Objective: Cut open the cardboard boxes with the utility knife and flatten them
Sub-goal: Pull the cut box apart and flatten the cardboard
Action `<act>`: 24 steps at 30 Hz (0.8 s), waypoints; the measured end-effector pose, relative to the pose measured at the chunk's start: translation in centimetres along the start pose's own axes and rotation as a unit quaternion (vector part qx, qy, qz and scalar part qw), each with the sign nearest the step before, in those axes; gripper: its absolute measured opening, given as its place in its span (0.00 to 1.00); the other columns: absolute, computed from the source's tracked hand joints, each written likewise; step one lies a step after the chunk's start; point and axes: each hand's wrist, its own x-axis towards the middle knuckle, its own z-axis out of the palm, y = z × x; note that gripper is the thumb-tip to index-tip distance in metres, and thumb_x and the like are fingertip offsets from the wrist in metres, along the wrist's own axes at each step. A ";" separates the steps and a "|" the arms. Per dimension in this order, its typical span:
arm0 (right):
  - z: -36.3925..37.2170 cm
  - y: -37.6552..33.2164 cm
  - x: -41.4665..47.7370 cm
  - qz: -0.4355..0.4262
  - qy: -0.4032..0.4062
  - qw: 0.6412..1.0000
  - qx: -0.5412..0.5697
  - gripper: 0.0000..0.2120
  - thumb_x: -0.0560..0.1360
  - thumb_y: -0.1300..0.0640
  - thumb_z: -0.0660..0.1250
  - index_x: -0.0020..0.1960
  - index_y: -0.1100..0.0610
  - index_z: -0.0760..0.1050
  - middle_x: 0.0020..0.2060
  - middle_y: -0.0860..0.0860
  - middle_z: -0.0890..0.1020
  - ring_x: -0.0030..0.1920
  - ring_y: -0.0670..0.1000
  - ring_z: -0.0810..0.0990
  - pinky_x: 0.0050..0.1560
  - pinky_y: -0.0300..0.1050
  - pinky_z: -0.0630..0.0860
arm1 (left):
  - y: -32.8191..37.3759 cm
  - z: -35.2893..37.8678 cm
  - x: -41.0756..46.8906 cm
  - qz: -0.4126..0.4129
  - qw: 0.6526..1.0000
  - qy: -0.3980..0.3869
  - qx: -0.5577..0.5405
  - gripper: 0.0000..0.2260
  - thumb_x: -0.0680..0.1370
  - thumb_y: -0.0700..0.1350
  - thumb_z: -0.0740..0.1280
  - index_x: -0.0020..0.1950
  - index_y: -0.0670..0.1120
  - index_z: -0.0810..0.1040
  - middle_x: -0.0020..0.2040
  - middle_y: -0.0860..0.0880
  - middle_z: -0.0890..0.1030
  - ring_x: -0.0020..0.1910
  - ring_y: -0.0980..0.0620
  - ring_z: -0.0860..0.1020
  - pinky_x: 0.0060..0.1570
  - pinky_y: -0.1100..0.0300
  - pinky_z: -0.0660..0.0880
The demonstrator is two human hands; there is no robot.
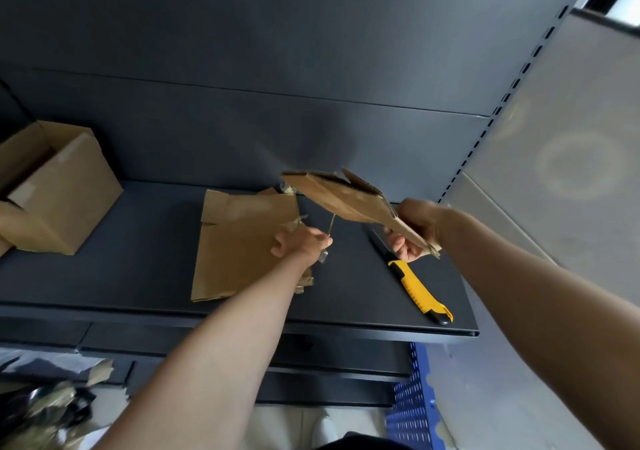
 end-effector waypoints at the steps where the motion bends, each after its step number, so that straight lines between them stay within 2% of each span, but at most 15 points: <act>1: -0.2 -0.1 -0.1 0.000 0.005 1.000 -0.010 0.18 0.77 0.58 0.49 0.32 0.59 0.69 0.23 0.52 0.68 0.20 0.49 0.68 0.30 0.38 0.67 | 0.3 0.0 0.3 -0.008 1.000 0.008 -0.012 0.15 0.76 0.58 0.65 0.62 0.56 0.78 0.70 0.44 0.69 0.69 0.40 0.62 0.63 0.46 0.63; 3: -0.6 -0.4 -0.3 -0.002 0.015 1.000 -0.028 0.19 0.78 0.59 0.50 0.31 0.59 0.69 0.22 0.52 0.68 0.19 0.49 0.68 0.31 0.38 0.67 | 0.8 0.4 0.6 -0.030 0.999 0.027 -0.013 0.13 0.76 0.57 0.67 0.59 0.58 0.80 0.68 0.46 0.70 0.67 0.42 0.61 0.59 0.49 0.63; 7: -1.6 -0.6 -0.1 -0.003 0.038 0.998 -0.059 0.18 0.78 0.60 0.52 0.33 0.60 0.72 0.23 0.53 0.71 0.21 0.49 0.69 0.33 0.40 0.67 | 1.3 0.9 1.0 -0.060 0.997 0.043 -0.013 0.12 0.76 0.56 0.67 0.58 0.58 0.80 0.69 0.46 0.66 0.66 0.44 0.60 0.59 0.50 0.62; 10: -3.0 -0.7 -0.1 -0.021 0.076 0.991 -0.111 0.10 0.78 0.60 0.59 0.46 0.63 0.78 0.33 0.57 0.81 0.31 0.53 0.77 0.38 0.44 0.76 | 0.8 0.8 1.6 -0.071 0.996 0.040 -0.026 0.17 0.76 0.55 0.66 0.63 0.51 0.76 0.68 0.44 0.67 0.67 0.42 0.60 0.61 0.50 0.63; 12: -4.1 -0.8 -0.4 -0.029 0.106 0.979 -0.172 0.11 0.79 0.58 0.63 0.49 0.65 0.78 0.37 0.58 0.83 0.35 0.56 0.82 0.46 0.48 0.79 | 0.5 0.8 1.8 -0.057 0.996 0.040 -0.062 0.14 0.76 0.52 0.68 0.60 0.50 0.78 0.68 0.41 0.66 0.66 0.39 0.61 0.65 0.49 0.64; 14: -4.8 -1.1 -0.9 -0.021 0.123 0.964 -0.233 0.13 0.79 0.55 0.65 0.51 0.66 0.78 0.42 0.60 0.83 0.45 0.59 0.82 0.57 0.53 0.77 | 0.4 0.8 1.9 -0.046 0.997 0.031 -0.061 0.05 0.76 0.53 0.68 0.49 0.55 0.81 0.64 0.43 0.70 0.64 0.40 0.61 0.62 0.49 0.64; 15: -5.1 -1.2 -1.1 -0.019 0.131 0.957 -0.259 0.14 0.78 0.54 0.65 0.53 0.66 0.78 0.46 0.61 0.82 0.50 0.60 0.81 0.62 0.55 0.73 | 0.5 0.7 1.8 -0.044 0.997 0.027 -0.052 0.04 0.77 0.54 0.67 0.48 0.57 0.80 0.62 0.44 0.72 0.64 0.41 0.61 0.59 0.49 0.64; 18: -5.8 -1.3 -1.2 0.010 0.116 0.949 -0.292 0.17 0.78 0.53 0.65 0.57 0.67 0.77 0.54 0.63 0.81 0.57 0.62 0.79 0.65 0.59 0.70 | 0.6 0.6 1.9 -0.043 0.997 0.026 -0.059 0.03 0.78 0.50 0.67 0.48 0.58 0.80 0.62 0.44 0.71 0.63 0.43 0.61 0.58 0.49 0.62; 21: -5.7 -1.0 -0.8 0.014 0.135 0.929 -0.344 0.22 0.77 0.53 0.67 0.66 0.66 0.73 0.62 0.62 0.77 0.61 0.61 0.77 0.63 0.53 0.72 | 0.6 0.6 1.8 -0.047 0.996 0.026 -0.070 0.05 0.78 0.49 0.67 0.50 0.55 0.82 0.62 0.44 0.70 0.63 0.43 0.61 0.59 0.50 0.62; 24: -5.7 -0.7 -2.0 -0.011 0.226 0.866 -0.445 0.24 0.81 0.51 0.58 0.71 0.65 0.66 0.68 0.57 0.72 0.68 0.56 0.70 0.65 0.42 0.65 | -0.2 0.3 1.8 -0.033 0.998 0.046 -0.033 0.09 0.80 0.45 0.62 0.57 0.51 0.80 0.61 0.46 0.71 0.63 0.43 0.63 0.58 0.51 0.63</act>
